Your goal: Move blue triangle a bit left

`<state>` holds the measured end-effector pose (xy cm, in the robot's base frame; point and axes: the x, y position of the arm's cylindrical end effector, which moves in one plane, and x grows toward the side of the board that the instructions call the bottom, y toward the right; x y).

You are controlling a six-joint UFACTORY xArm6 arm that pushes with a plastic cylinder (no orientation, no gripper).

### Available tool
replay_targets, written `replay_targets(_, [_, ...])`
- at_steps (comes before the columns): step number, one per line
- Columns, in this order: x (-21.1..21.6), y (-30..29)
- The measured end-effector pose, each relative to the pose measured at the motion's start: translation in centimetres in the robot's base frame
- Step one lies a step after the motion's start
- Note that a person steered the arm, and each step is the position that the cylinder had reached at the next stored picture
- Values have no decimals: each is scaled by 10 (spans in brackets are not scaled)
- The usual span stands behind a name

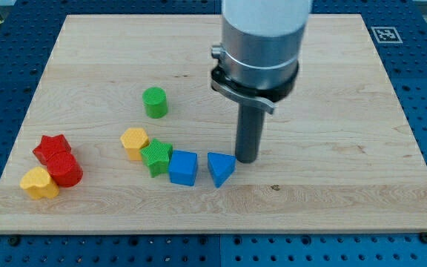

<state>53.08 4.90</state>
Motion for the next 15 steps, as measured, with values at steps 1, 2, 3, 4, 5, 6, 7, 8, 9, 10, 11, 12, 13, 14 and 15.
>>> replay_targets(1, [21, 20])
replay_targets(2, [30, 25])
replay_targets(3, [27, 17])
replay_targets(4, [26, 10])
replay_targets(5, [38, 6])
replay_targets(6, [47, -2])
replay_targets(7, [46, -5])
replay_targets(8, [44, -4])
replay_targets(9, [34, -4])
replay_targets(10, [30, -4])
replay_targets(11, [30, -9])
replay_targets(12, [26, -15])
replay_targets(13, [23, -23])
replay_targets(14, [21, -33])
replay_targets(15, [21, -42])
